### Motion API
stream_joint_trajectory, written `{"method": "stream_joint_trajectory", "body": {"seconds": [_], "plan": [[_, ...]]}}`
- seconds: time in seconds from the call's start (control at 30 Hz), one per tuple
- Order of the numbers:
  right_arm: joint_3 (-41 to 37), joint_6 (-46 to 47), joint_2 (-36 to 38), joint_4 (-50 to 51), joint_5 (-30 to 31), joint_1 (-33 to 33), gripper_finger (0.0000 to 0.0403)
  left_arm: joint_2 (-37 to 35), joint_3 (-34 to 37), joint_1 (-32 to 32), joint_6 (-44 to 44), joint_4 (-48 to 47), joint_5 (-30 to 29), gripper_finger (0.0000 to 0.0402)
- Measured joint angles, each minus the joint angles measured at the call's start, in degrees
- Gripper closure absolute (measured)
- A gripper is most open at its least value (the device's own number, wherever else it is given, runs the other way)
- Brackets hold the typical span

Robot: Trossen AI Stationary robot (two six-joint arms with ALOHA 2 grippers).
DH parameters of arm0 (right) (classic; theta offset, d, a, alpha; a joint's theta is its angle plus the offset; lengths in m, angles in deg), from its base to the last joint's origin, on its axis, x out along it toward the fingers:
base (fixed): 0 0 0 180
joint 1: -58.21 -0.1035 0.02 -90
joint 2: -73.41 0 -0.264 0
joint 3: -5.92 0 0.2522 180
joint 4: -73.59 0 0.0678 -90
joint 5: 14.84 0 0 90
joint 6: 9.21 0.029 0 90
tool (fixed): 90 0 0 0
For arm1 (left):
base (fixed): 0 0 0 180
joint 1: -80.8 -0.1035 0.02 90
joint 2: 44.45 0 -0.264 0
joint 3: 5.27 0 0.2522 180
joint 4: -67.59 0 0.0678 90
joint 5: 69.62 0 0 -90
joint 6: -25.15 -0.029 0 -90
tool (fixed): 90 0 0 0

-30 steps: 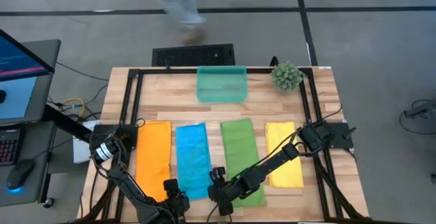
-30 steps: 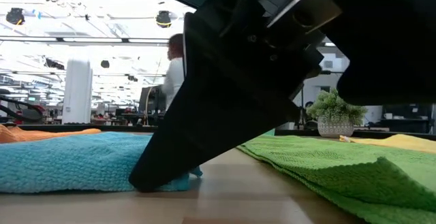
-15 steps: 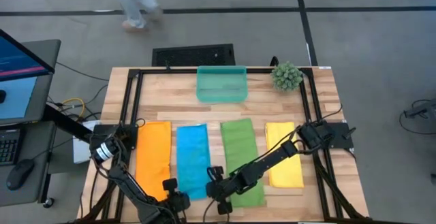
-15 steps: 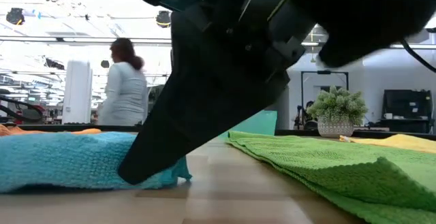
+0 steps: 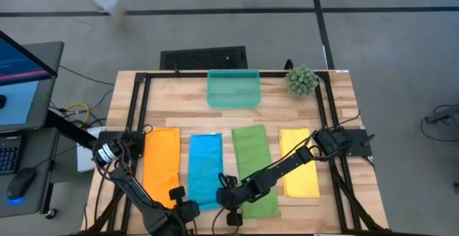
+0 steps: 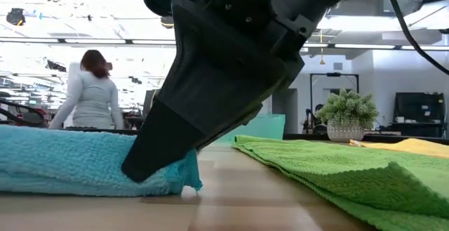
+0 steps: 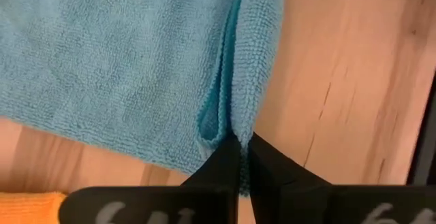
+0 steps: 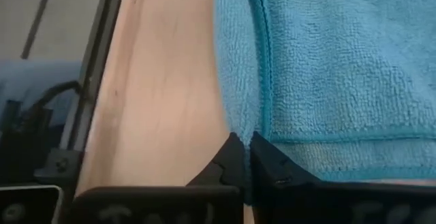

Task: Roll microfiber towels into tight, uniform cylinder then place into a basket
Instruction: Roll the blue towel

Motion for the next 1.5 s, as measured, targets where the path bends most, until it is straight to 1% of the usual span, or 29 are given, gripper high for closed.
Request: {"method": "stream_joint_trajectory", "body": {"seconds": [0.1,0.27,0.4,0.53,0.7,0.9,1.07,1.2,1.33,1.5], "plan": [[0.0,2.0,0.0,-0.5,-1.5,0.3,0.0391,-0.3,0.0,-1.4,-0.2,0.0,3.5,0.0399],[0.0,5.1,0.0,-1.0,-6.6,1.0,0.0383,-0.3,-0.1,-3.4,-1.0,-0.1,7.9,0.0399],[0.0,6.9,0.1,-1.1,-7.4,2.0,0.0386,-1.1,-0.1,-4.7,-1.0,-2.4,10.3,0.0399],[0.1,7.6,0.1,-1.3,-8.9,3.0,0.039,-3.1,-0.1,-5.3,-1.8,-3.4,11.8,0.0399],[0.2,7.6,0.2,-1.7,-10.7,3.7,0.0382,-4.8,-0.1,-5.6,-2.0,-4.9,12.2,0.0399],[0.1,7.4,1.8,-1.2,-10.6,3.8,0.0388,-4.8,0.6,-6.9,-3.6,-5.5,13.6,0.0399],[0.1,7.5,2.7,-0.8,-8.2,3.8,0.0385,-4.9,3.1,-8.9,-3.8,-5.1,16.4,0.0399],[0.1,8.3,2.6,0.8,-8.1,4.6,0.0388,-4.9,4.3,-9.9,-3.7,-4.8,16.5,0.0399],[0.1,9.1,2.5,2.9,-5.0,5.4,0.0387,-4.9,4.5,-10.5,-3.8,-5.1,16.5,0.0399],[0.1,10.0,2.5,3.1,-4.2,5.7,0.0384,-4.9,4.5,-10.7,-4.7,-5.1,16.4,0.0399]]}}
